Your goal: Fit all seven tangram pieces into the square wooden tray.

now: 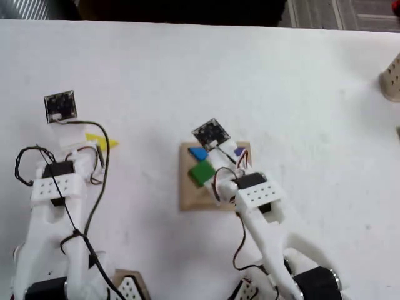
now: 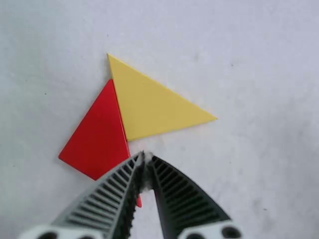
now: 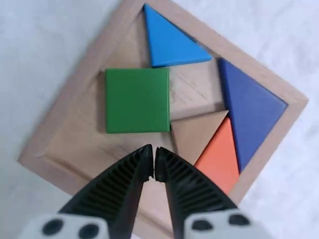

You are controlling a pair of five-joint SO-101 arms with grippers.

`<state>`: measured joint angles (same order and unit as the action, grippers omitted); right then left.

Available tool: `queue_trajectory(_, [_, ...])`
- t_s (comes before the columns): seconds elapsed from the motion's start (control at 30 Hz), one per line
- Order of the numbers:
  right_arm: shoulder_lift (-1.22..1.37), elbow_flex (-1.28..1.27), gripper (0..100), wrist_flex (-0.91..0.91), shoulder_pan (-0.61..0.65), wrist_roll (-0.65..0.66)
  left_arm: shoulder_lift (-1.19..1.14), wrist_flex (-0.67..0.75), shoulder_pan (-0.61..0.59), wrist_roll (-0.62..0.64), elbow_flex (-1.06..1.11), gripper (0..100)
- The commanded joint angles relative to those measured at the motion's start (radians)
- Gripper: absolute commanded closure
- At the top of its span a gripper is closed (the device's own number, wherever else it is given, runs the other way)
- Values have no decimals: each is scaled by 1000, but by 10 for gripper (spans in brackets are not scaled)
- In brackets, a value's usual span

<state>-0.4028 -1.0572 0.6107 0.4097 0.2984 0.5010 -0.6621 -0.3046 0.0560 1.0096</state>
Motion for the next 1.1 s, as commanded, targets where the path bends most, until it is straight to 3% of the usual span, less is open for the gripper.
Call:
queue_trajectory(0.0, [35,63,979,-119,-48,12,41,17,-7,6,-6,976])
queue_trajectory(0.3, [225,175,979,-171,-38,12,41,17,-7,6,-5,976])
queue_trajectory(0.57, [226,186,979,-134,-45,14,39,17,-7,6,-6,976])
queue_trajectory(0.8, [220,187,979,-31,-59,110,39,17,-8,6,-6,976])
queue_trajectory(1.07, [85,114,979,-15,-73,110,39,17,-8,6,-8,976])
